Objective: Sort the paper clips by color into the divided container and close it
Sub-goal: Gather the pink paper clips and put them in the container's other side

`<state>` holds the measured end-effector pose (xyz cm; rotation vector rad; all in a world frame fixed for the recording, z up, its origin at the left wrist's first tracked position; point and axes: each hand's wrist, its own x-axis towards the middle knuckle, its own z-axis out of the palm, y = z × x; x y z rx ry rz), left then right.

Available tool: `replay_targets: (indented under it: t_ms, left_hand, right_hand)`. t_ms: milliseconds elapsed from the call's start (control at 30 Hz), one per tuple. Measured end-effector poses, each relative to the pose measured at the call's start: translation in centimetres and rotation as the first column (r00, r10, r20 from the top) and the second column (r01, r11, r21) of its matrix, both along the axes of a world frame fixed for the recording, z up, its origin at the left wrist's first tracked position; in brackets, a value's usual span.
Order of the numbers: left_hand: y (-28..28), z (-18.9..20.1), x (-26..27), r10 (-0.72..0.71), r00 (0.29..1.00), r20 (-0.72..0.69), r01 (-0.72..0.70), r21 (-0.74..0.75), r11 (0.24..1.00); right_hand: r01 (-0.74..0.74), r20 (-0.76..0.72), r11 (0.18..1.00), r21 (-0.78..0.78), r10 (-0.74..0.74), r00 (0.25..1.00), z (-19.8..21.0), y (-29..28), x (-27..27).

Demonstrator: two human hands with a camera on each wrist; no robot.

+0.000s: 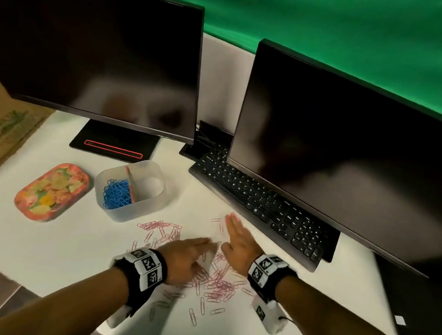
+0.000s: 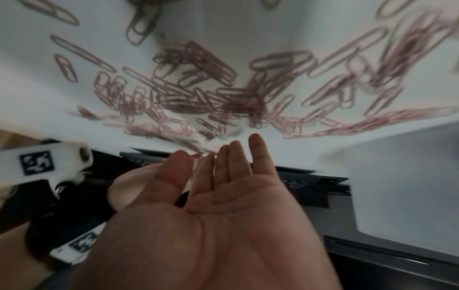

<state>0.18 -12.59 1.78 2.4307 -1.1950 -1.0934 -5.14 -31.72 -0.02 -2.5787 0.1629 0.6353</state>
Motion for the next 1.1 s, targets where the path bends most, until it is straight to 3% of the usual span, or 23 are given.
replay_targets:
  t_ms: [67,167,267,400,467,600,700,767,800,933,1100]
  left_hand:
    - [1.3,0.1,0.4,0.118,0.991,0.063,-0.115,-0.047,0.992]
    - [4.3,-0.8,2.2,0.354,0.921,0.162,-0.351,-0.049,0.935]
    - [6.6,-2.5,3.1,0.418,0.883,0.215,-0.437,0.048,0.898]
    - [6.5,-4.0,1.7,0.279,0.938,0.207,-0.307,0.117,0.945]
    - [5.9,-3.7,1.0,0.15,0.971,0.189,-0.172,0.106,0.979]
    - [5.0,-2.6,0.1,-0.056,0.991,0.118,0.05,0.052,0.997]
    - [4.5,-3.0,1.4,0.105,0.983,0.152,-0.108,0.01,0.994]
    - [3.8,-3.2,2.3,0.21,0.966,0.148,-0.217,0.033,0.976]
    - [3.3,-3.2,2.4,0.198,0.969,0.15,-0.208,0.05,0.977]
    - [1.4,-3.1,0.9,0.002,0.99,0.141,-0.015,0.09,0.996]
    - [1.1,-3.1,-0.9,-0.173,0.978,0.115,0.166,0.065,0.984]
  right_hand:
    - [-0.022,-0.031,0.998,-0.066,0.02,0.999,-0.8,0.2,1.8]
    - [-0.127,-0.054,0.982,-0.136,0.121,0.991,-1.4,1.8,2.7]
    - [-0.294,-0.047,0.942,-0.161,0.29,0.956,-1.2,3.4,1.3]
    - [-0.424,-0.032,0.898,-0.115,0.424,0.905,-1.1,5.0,-1.7]
    - [-0.402,-0.008,0.914,-0.063,0.402,0.916,-1.0,5.2,-3.1]
    - [-0.13,0.049,0.989,-0.076,0.134,0.99,-0.9,2.6,-6.2]
    - [0.201,0.034,0.969,-0.144,-0.198,0.98,-1.7,-0.3,-8.8]
    - [0.334,0.003,0.925,-0.183,-0.339,0.941,-2.2,-0.7,-10.0]
    - [0.364,-0.008,0.912,-0.188,-0.373,0.928,-2.4,-0.3,-10.2]
    - [0.355,0.006,0.924,-0.14,-0.358,0.934,-2.8,3.0,-9.3]
    - [0.161,0.027,0.986,-0.032,-0.161,0.987,-2.8,6.3,-7.1]
